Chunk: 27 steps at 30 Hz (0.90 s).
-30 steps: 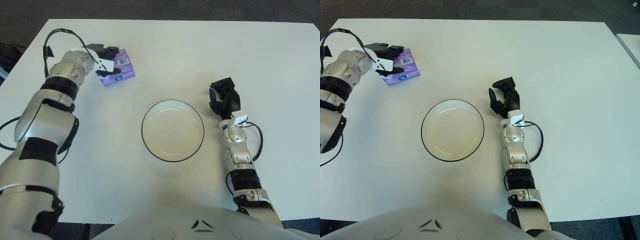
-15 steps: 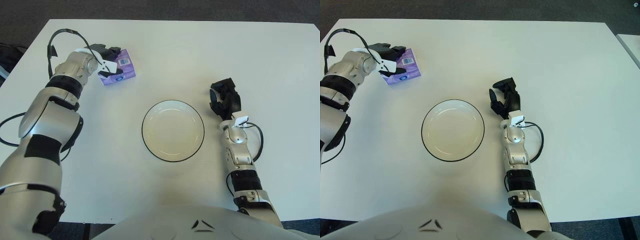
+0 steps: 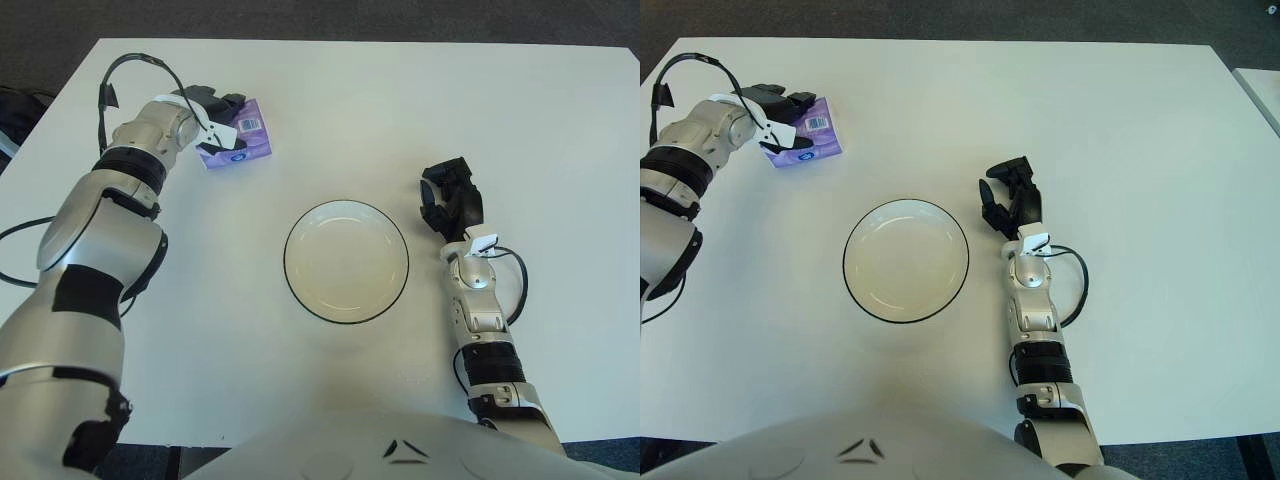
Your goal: Put the tissue paper into the plate.
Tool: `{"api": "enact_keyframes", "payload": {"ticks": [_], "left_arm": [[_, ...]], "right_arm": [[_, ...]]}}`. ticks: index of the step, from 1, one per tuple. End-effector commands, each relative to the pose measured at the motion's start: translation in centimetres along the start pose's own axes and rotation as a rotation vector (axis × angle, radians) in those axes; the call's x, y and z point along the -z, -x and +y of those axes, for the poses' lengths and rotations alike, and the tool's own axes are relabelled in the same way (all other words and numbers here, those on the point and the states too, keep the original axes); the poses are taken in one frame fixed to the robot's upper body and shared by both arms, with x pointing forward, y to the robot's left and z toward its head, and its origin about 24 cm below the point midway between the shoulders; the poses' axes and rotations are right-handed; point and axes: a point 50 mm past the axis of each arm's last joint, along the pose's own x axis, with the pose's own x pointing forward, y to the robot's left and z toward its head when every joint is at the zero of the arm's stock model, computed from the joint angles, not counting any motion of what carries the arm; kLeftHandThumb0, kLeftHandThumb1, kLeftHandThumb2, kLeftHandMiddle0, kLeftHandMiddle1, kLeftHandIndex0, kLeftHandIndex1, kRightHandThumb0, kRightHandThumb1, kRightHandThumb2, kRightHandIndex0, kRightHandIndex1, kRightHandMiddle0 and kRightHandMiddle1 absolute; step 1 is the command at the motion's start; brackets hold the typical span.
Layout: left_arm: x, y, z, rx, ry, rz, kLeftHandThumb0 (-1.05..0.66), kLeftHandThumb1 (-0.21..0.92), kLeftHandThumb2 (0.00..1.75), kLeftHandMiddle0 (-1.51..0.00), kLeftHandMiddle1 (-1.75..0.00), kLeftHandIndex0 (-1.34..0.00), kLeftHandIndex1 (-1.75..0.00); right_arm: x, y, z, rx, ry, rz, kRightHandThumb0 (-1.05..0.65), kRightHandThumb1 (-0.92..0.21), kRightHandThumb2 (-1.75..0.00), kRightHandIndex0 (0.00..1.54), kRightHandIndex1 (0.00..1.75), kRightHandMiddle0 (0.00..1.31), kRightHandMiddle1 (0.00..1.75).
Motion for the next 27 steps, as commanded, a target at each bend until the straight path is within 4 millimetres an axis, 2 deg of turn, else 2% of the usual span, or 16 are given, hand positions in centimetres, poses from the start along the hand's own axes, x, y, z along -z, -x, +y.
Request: {"api": "enact_keyframes", "payload": {"ticks": [1, 10, 22, 27], "left_arm": [[-0.8, -0.3, -2.0, 0.074, -0.037, -0.035, -0.96, 0.92, 0.75, -0.14, -0.02, 0.00, -0.09], [-1.5, -0.6, -2.7, 0.115, -0.105, -0.042, -0.94, 0.92, 0.75, -0.14, -0.02, 0.00, -0.07], [-2.6, -1.0, -5.2, 0.144, -0.150, -0.043, -0.94, 0.92, 0.72, -0.14, -0.01, 0.00, -0.13], [-3.1, -1.0, -6.2, 0.136, -0.165, -0.054, -0.96, 0.92, 0.72, -0.20, -0.04, 0.00, -0.19]], "right_arm": [[3.7, 2.3, -0.9, 0.033, 0.024, 0.218, -0.35, -0.92, -0.43, 0.46, 0.94, 0.28, 1.65], [3.7, 2.4, -0.9, 0.040, 0.016, 0.218, -0.35, -0.92, -0.43, 0.47, 0.95, 0.29, 1.64], [3.7, 2.5, -0.8, 0.038, 0.021, 0.219, -0.35, -0.92, -0.42, 0.47, 0.95, 0.30, 1.63], [3.7, 2.6, -0.7, 0.033, 0.018, 0.224, -0.35, -0.92, -0.42, 0.47, 0.95, 0.30, 1.63]]}}
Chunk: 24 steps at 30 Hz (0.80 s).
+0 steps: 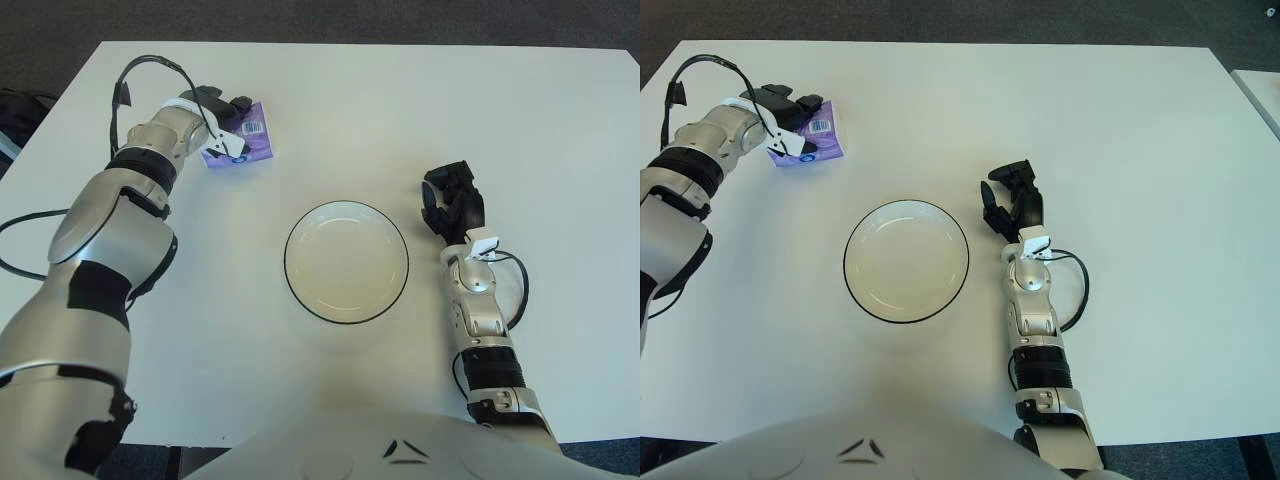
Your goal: Put the tissue paper into the plate.
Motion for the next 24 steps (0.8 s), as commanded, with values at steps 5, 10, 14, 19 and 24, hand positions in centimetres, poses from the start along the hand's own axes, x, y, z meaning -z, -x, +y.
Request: {"api": "enact_keyframes", "payload": {"ticks": [5, 10, 14, 19, 24], "left_arm": [[-3.1, -0.3, -5.5, 0.150, -0.053, -0.083, -0.98, 0.92, 0.71, -0.27, -0.06, 0.00, -0.24], [-4.2, -0.4, -6.4, 0.178, -0.059, -0.097, -0.97, 0.92, 0.63, -0.33, -0.09, 0.00, -0.30], [-4.8, -0.4, -7.3, 0.195, -0.069, -0.112, -0.95, 0.92, 0.58, -0.38, -0.11, 0.00, -0.36], [-5.5, -0.2, -8.8, 0.236, -0.111, -0.133, -0.92, 0.92, 0.56, -0.42, -0.13, 0.00, -0.44], [-5.9, 0.1, -10.1, 0.272, -0.146, -0.152, -0.88, 0.92, 0.57, -0.44, -0.14, 0.00, -0.60]], "right_arm": [[3.6, 2.3, -0.7, 0.024, 0.018, 0.204, -0.35, -0.92, -0.42, 0.48, 0.96, 0.29, 1.64], [3.6, 2.3, -0.6, 0.022, 0.024, 0.201, -0.35, -0.92, -0.42, 0.47, 0.96, 0.29, 1.64], [3.7, 2.3, -0.6, 0.020, 0.023, 0.205, -0.35, -0.92, -0.42, 0.47, 0.95, 0.29, 1.64], [3.6, 2.4, -0.5, 0.026, 0.025, 0.208, -0.35, -0.92, -0.42, 0.47, 0.95, 0.30, 1.63], [3.5, 2.5, -0.5, 0.030, 0.024, 0.207, -0.35, -0.92, -0.41, 0.47, 0.95, 0.31, 1.62]]}}
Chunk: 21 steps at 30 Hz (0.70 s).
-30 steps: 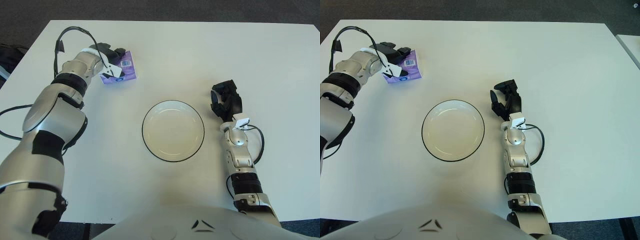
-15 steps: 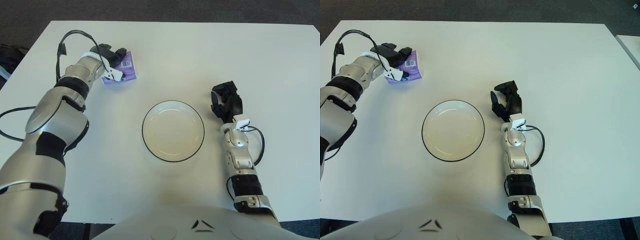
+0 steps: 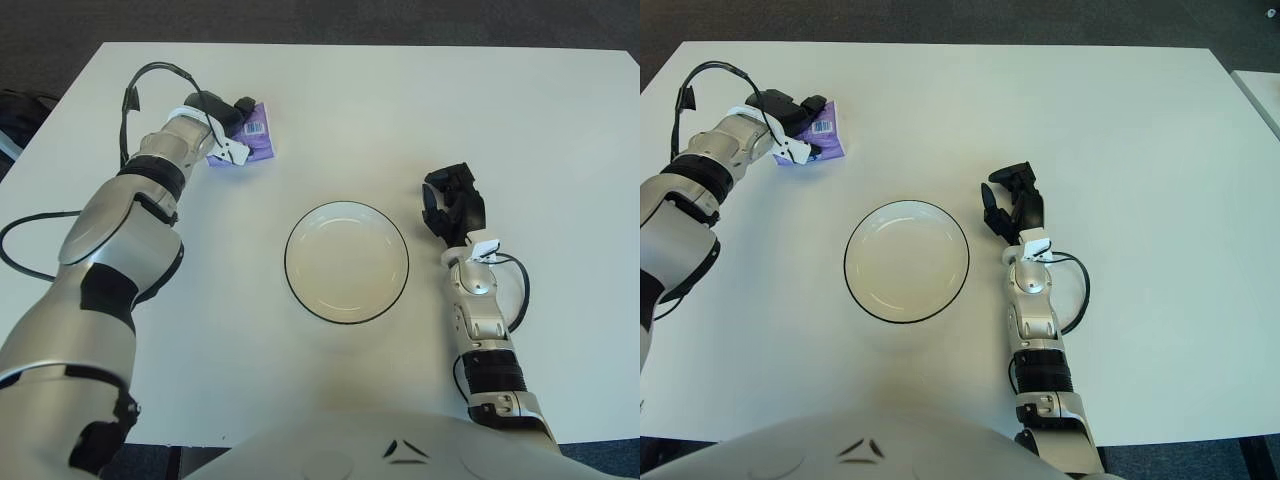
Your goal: Put the tissue paper into the plate.
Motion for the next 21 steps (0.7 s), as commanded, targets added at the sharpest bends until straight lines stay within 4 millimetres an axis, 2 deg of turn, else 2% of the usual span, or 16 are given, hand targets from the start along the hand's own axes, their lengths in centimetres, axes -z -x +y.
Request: {"api": "enact_keyframes", "payload": {"ticks": [1, 6, 21], "left_arm": [[-5.3, 1.0, -9.2, 0.310, -0.103, -0.173, -0.88, 0.92, 0.57, -0.45, -0.14, 0.00, -0.61], [-5.4, 1.1, -9.7, 0.319, -0.125, -0.188, -0.86, 0.92, 0.59, -0.48, -0.15, 0.00, -0.78], [-4.9, 1.5, -10.5, 0.351, -0.120, -0.169, -0.84, 0.92, 0.56, -0.53, -0.18, 0.00, -0.93]], "right_arm": [[3.7, 2.3, -0.6, 0.022, 0.030, 0.211, -0.35, -0.92, -0.41, 0.47, 0.95, 0.31, 1.62], [3.6, 2.4, -0.7, 0.026, 0.034, 0.216, -0.35, -0.92, -0.41, 0.47, 0.95, 0.31, 1.62], [3.5, 2.6, -0.7, 0.018, 0.031, 0.220, -0.35, -0.92, -0.42, 0.48, 0.96, 0.30, 1.63]]}}
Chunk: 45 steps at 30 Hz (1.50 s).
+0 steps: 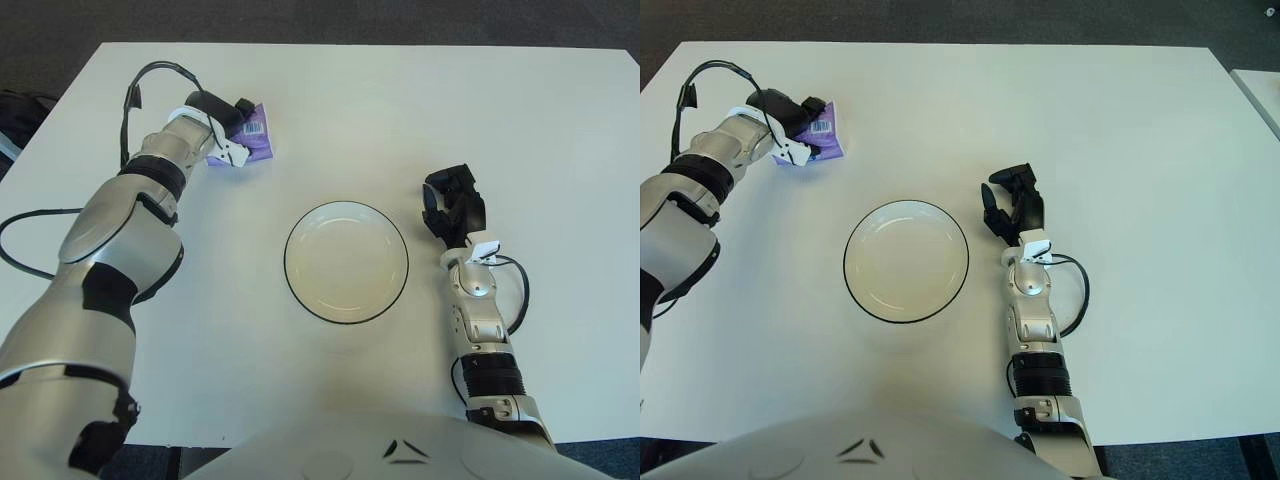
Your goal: Put the tissue paper into the plate.
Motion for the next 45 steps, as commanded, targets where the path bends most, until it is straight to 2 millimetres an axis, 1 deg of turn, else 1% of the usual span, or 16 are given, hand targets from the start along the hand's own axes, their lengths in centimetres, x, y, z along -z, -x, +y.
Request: {"api": "enact_keyframes", "payload": {"ticks": [1, 5, 7, 8, 9, 10, 11, 13, 15, 16, 17, 20, 26, 32, 35, 45], "left_arm": [[-5.4, 1.6, -10.2, 0.364, -0.073, -0.174, -0.84, 0.92, 0.56, -0.53, -0.18, 0.00, -0.94], [-5.3, 1.7, -10.3, 0.353, -0.067, -0.166, -0.84, 0.92, 0.58, -0.54, -0.19, 0.00, -0.94], [-5.2, 1.7, -10.4, 0.343, -0.064, -0.166, -0.84, 0.92, 0.58, -0.55, -0.20, 0.00, -1.04], [-5.2, 1.8, -10.5, 0.337, -0.063, -0.166, -0.83, 0.92, 0.58, -0.56, -0.23, -0.01, -1.18], [-5.2, 1.8, -10.6, 0.322, -0.050, -0.164, -0.82, 0.92, 0.57, -0.57, -0.25, -0.01, -1.28], [-5.2, 1.9, -10.6, 0.311, -0.040, -0.162, -0.80, 0.92, 0.56, -0.58, -0.33, -0.04, -1.36], [-5.2, 1.9, -10.7, 0.298, -0.030, -0.159, -0.77, 0.92, 0.54, -0.56, -0.50, -0.08, -1.47], [-5.2, 2.0, -10.9, 0.277, -0.018, -0.155, -0.72, 0.92, 0.49, -0.55, -0.71, -0.15, -1.59], [-5.2, 2.0, -10.8, 0.210, 0.000, -0.158, -0.56, 0.83, 0.62, -0.54, -0.92, -0.23, -1.66], [-5.2, 2.1, -10.8, 0.168, 0.009, -0.160, -0.50, 0.76, 0.72, -0.60, -1.22, -0.28, -1.69], [-5.3, 2.1, -10.7, 0.122, 0.017, -0.161, -0.46, 0.71, 0.79, -0.64, -1.41, -0.32, -1.71], [-5.3, 2.2, -10.5, 0.040, 0.031, -0.166, -0.43, 0.61, 0.94, -0.76, -1.64, -0.39, -1.73], [-5.4, 2.3, -10.4, -0.064, 0.031, -0.162, -0.43, 0.47, 1.12, -0.94, -1.73, -0.49, -1.75], [-5.4, 2.4, -9.9, -0.151, 0.053, -0.155, -0.44, 0.42, 1.18, -1.05, -1.75, -0.53, -1.75], [-5.1, 2.2, -8.8, -0.214, 0.071, -0.171, -0.44, 0.40, 1.20, -1.08, -1.75, -0.54, -1.75], [-5.1, 2.5, -8.4, -0.331, 0.225, -0.136, -0.45, 0.38, 1.23, -1.11, -1.75, -0.55, -1.75]], "right_arm": [[3.9, 2.4, -0.8, 0.011, 0.033, 0.218, -0.35, -0.92, -0.42, 0.48, 0.96, 0.30, 1.63], [3.9, 2.4, -0.7, 0.013, 0.032, 0.216, -0.35, -0.92, -0.41, 0.47, 0.96, 0.30, 1.63], [3.8, 2.4, -0.7, 0.014, 0.035, 0.215, -0.35, -0.92, -0.41, 0.47, 0.96, 0.30, 1.63], [3.8, 2.4, -0.7, 0.014, 0.036, 0.215, -0.35, -0.92, -0.41, 0.47, 0.96, 0.31, 1.63], [3.9, 2.4, -0.7, 0.012, 0.038, 0.215, -0.35, -0.92, -0.41, 0.47, 0.96, 0.31, 1.63], [3.9, 2.4, -0.7, 0.011, 0.039, 0.215, -0.35, -0.92, -0.41, 0.47, 0.96, 0.31, 1.63], [3.9, 2.4, -0.7, 0.010, 0.039, 0.216, -0.35, -0.92, -0.41, 0.46, 0.96, 0.31, 1.63], [3.9, 2.4, -0.7, 0.008, 0.038, 0.217, -0.35, -0.92, -0.41, 0.46, 0.96, 0.31, 1.63], [3.9, 2.5, -0.7, 0.009, 0.037, 0.218, -0.35, -0.92, -0.41, 0.47, 0.96, 0.30, 1.63], [3.9, 2.5, -0.7, 0.009, 0.036, 0.218, -0.35, -0.92, -0.41, 0.47, 0.96, 0.30, 1.63], [3.9, 2.5, -0.7, 0.009, 0.036, 0.218, -0.35, -0.92, -0.41, 0.47, 0.95, 0.30, 1.63], [3.9, 2.5, -0.7, 0.011, 0.036, 0.217, -0.35, -0.92, -0.41, 0.46, 0.95, 0.31, 1.63], [4.0, 2.5, -0.7, 0.007, 0.042, 0.222, -0.35, -0.92, -0.41, 0.46, 0.93, 0.30, 1.63], [4.0, 2.5, -0.7, 0.001, 0.040, 0.223, -0.35, -0.92, -0.42, 0.46, 0.93, 0.29, 1.64], [4.0, 2.5, -0.7, 0.005, 0.037, 0.218, -0.35, -0.92, -0.42, 0.47, 0.93, 0.29, 1.64], [4.0, 2.5, -0.7, 0.006, 0.046, 0.224, -0.35, -0.92, -0.43, 0.47, 0.93, 0.29, 1.64]]}}
